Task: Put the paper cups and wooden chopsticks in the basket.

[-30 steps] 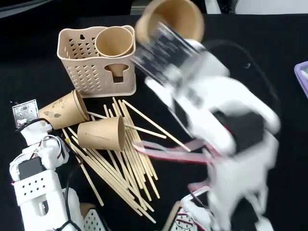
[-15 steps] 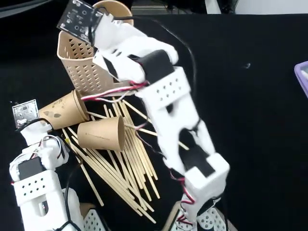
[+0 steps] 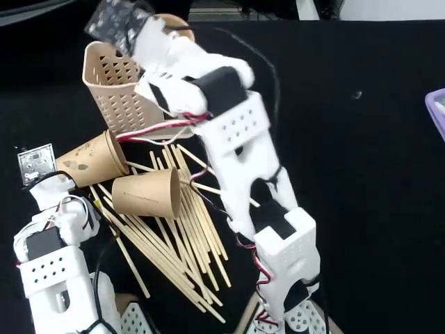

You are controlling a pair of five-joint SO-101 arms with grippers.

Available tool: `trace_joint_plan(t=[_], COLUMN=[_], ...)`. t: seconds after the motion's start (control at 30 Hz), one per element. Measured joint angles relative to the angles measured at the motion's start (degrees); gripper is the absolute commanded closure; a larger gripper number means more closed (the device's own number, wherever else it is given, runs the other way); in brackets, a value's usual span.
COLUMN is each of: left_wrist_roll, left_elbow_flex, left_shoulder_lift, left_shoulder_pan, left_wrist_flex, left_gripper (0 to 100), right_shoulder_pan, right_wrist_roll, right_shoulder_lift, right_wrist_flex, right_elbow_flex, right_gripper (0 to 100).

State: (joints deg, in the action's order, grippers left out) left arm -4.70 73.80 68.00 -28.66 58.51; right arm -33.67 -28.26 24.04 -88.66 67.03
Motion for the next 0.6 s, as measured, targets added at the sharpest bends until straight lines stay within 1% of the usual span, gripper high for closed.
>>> trace_joint_plan(t=[0.17,0.3,0.4,0.47,0.6], left_wrist_roll=[0.0,0.0,0.0,0.0,0.0], left_elbow_flex=[0.0,0.0,0.0,0.0,0.0], left_shoulder_lift=[0.0,0.0,0.0,0.0,0.0], left_shoulder_pan=[0.0,0.0,0.0,0.0,0.0], left_wrist_flex=[0.0,0.0,0.0,0.0,0.0], left_gripper=[78,78,78,78,78], right_shoulder_pan=[0.0,0.0,0.0,-1.41,-6.33], right_wrist_roll=[1.85,2.29,3.69,4.84,5.54], right_shoulder_lift=[0.0,-0.09,-2.37,-6.77,-21.19], right_wrist_flex=[-9.49,-10.73,-10.73,-10.73,-10.73], right_elbow_flex=[13.1,17.58,16.62,13.89,1.14], right_gripper=[86.5,88.1,88.2,88.2,88.1])
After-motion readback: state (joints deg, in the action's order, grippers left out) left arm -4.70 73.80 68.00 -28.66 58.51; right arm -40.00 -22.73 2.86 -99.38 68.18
